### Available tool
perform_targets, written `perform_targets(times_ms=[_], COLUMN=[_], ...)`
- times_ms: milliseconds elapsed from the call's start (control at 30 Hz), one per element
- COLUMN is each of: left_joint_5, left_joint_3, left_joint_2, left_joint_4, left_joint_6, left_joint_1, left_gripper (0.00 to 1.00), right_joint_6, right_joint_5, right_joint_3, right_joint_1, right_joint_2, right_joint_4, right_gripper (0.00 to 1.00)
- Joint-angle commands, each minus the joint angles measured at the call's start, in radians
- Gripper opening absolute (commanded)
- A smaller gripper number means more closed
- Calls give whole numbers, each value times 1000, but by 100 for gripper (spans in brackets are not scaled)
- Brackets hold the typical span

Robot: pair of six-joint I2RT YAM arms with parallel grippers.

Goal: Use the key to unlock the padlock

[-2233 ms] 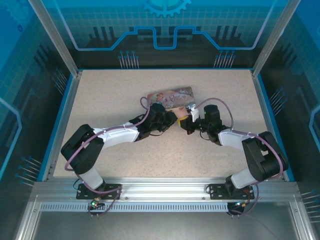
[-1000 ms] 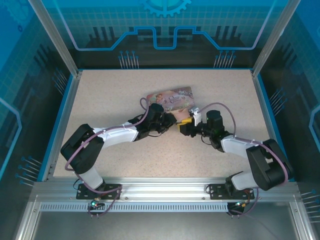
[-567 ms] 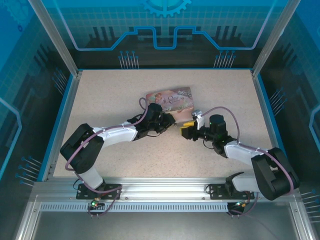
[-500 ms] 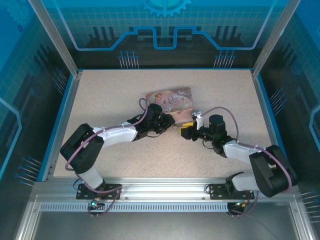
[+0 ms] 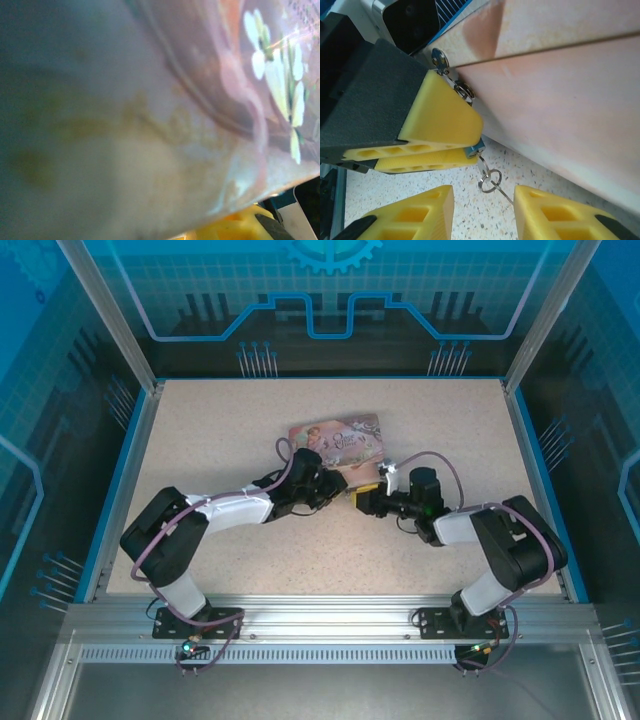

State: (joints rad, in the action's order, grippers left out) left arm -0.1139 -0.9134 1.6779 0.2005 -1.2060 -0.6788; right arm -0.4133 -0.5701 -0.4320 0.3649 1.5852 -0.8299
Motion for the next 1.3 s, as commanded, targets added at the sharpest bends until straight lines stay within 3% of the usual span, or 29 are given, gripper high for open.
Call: perform_targets(times_ms=[0,100,333,500,800,1033,1267], left_joint_5=[-59,-57,-74,-69,-71,-73,-82], left_joint_3=[5,0,-21,-16,-18,-6,-22], left_joint_2=[-38,-41,-30,-32,-35,-35,-31], left_joint_4=[62,63,40,44,69,106,111], left_joint_6=[-18,-18,-12,-12,-13,-30,-33], left_joint_1=[0,0,6,11,10,11,11], left_gripper=[0,0,0,0,0,0,0], right_joint_6=[-18,-1,212,216,-52,-209,-351], right_joint_5=[-26,26,249,207,-28,50,44], right_joint_3=[-26,4,18,31,27,88,86], right_joint_1=[18,14,71,77,38,24,-12], right_joint_2=[26,-20,-230,-224,-76,-108,-68], right_joint_4=[-36,-17,303,285,24,-87,-140], right_gripper=[36,36,42,44,44,41,40])
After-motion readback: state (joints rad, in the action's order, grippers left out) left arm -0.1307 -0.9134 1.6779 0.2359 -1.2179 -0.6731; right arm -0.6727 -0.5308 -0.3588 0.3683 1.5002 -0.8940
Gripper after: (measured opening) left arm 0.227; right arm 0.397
